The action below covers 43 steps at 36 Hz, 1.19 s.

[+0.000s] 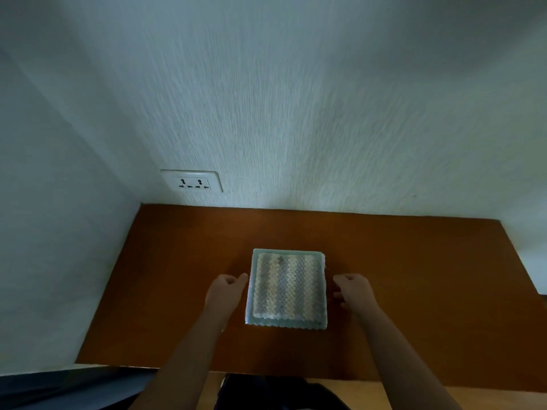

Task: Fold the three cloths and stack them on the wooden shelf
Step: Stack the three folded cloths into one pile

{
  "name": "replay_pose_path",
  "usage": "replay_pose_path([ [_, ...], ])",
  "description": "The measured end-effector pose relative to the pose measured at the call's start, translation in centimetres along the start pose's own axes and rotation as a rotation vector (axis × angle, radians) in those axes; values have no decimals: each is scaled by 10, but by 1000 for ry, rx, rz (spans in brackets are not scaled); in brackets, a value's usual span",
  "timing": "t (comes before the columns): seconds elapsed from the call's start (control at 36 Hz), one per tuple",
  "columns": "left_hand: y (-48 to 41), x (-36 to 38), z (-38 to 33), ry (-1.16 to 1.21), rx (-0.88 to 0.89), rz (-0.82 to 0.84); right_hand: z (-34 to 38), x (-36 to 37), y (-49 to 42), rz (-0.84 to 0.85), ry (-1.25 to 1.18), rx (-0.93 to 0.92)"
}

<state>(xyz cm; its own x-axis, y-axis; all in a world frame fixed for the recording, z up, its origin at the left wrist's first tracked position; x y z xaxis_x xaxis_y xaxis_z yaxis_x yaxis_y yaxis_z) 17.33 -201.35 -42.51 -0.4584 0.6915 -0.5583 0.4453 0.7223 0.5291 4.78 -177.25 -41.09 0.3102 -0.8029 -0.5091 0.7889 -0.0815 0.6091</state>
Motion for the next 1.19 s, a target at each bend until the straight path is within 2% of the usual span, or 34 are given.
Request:
replay_pose_path([
  [0.22, 6, 19, -17, -227, -21, 198, -1, 19, 5, 182, 43, 100],
  [0.36, 7, 22, -22, -284, -18, 193, 1, 24, 4, 155, 106, 104],
  [0.56, 5, 25, -20, -234, -68, 179, 2, 32, 4, 152, 158, 35],
  [0.67, 3, 29, -20, -251, -57, 170, 4, 36, 4, 77, 261, -18],
  [0.94, -2, 29, -18, -146, -24, 252, 3, 37, 16, 73, 195, -12],
  [1.19, -1, 30, -17, -153, 22, 325, -5, 32, 27, 60, 154, 11],
])
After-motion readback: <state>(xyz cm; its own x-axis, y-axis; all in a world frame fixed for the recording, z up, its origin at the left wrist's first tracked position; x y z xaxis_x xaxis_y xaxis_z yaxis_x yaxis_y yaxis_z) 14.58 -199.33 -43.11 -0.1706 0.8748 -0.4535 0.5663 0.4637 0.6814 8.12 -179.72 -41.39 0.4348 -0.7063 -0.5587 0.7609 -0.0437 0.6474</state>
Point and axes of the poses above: each hand's wrist, its own y-axis away from the middle knuckle, its own x-axis out of the palm, z = x × y, the point moved 6 cm from there along -y, towards the middle knuckle, and after that the axes turned 7 degrees about -z, right-handed, at the moved point
